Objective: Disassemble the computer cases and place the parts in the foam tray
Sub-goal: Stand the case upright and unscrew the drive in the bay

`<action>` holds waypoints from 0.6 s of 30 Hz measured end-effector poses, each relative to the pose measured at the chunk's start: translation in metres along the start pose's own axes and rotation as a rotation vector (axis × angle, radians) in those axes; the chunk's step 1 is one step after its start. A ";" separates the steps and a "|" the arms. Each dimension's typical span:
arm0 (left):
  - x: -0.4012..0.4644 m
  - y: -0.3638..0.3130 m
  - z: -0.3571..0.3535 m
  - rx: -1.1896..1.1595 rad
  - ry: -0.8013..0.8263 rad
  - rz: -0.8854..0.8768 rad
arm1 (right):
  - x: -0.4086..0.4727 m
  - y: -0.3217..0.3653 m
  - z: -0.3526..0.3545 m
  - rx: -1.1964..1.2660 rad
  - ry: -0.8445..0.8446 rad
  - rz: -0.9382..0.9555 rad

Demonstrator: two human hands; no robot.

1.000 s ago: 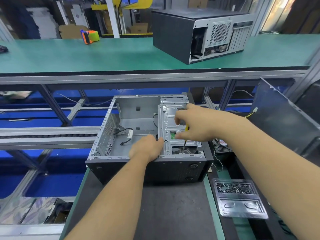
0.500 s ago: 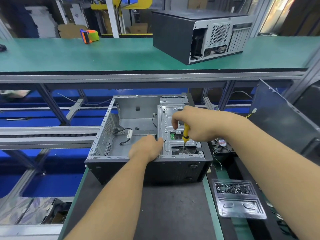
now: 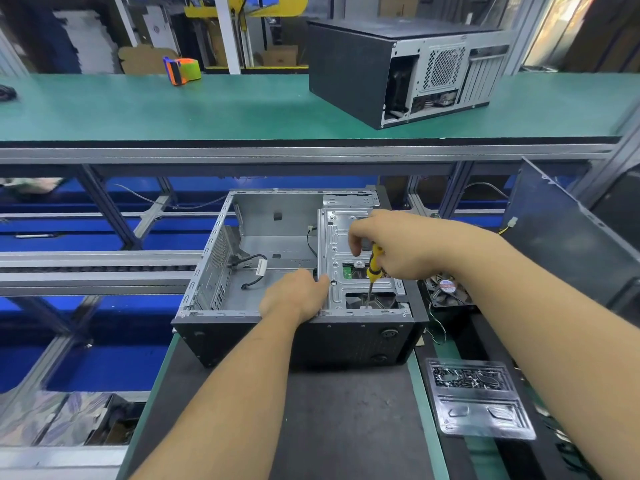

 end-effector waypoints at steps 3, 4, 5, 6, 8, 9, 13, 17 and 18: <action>-0.001 0.000 0.000 -0.006 0.002 0.000 | 0.001 -0.002 -0.003 -0.009 -0.009 -0.051; -0.001 0.000 0.000 -0.008 0.001 -0.002 | 0.002 -0.004 -0.003 -0.060 -0.030 -0.102; -0.001 -0.001 0.001 -0.010 0.000 -0.004 | 0.002 -0.007 -0.002 -0.114 -0.054 -0.165; -0.002 -0.001 0.001 -0.013 -0.004 -0.007 | 0.002 -0.010 -0.001 -0.170 -0.083 -0.230; -0.002 -0.001 0.002 -0.017 -0.014 -0.010 | 0.002 -0.011 0.002 -0.314 -0.163 -0.291; -0.003 -0.001 0.003 -0.017 -0.019 -0.008 | 0.003 -0.011 0.002 -0.357 -0.203 -0.279; -0.005 -0.002 0.005 -0.014 -0.050 -0.004 | 0.005 -0.008 0.000 -0.173 -0.167 -0.158; -0.006 -0.003 0.007 -0.016 -0.070 0.001 | 0.004 0.000 0.000 0.005 -0.038 -0.020; -0.006 -0.003 0.007 -0.015 -0.073 0.001 | 0.003 0.000 -0.001 0.021 -0.017 -0.017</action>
Point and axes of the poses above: each hand's wrist, its own x-axis towards the middle knuckle, its own z-axis out of the back of the hand, y = z × x, the point moved 6 cm from there along x, towards the middle knuckle, and after that the axes turned 3 degrees about x, right-handed, at the moved point
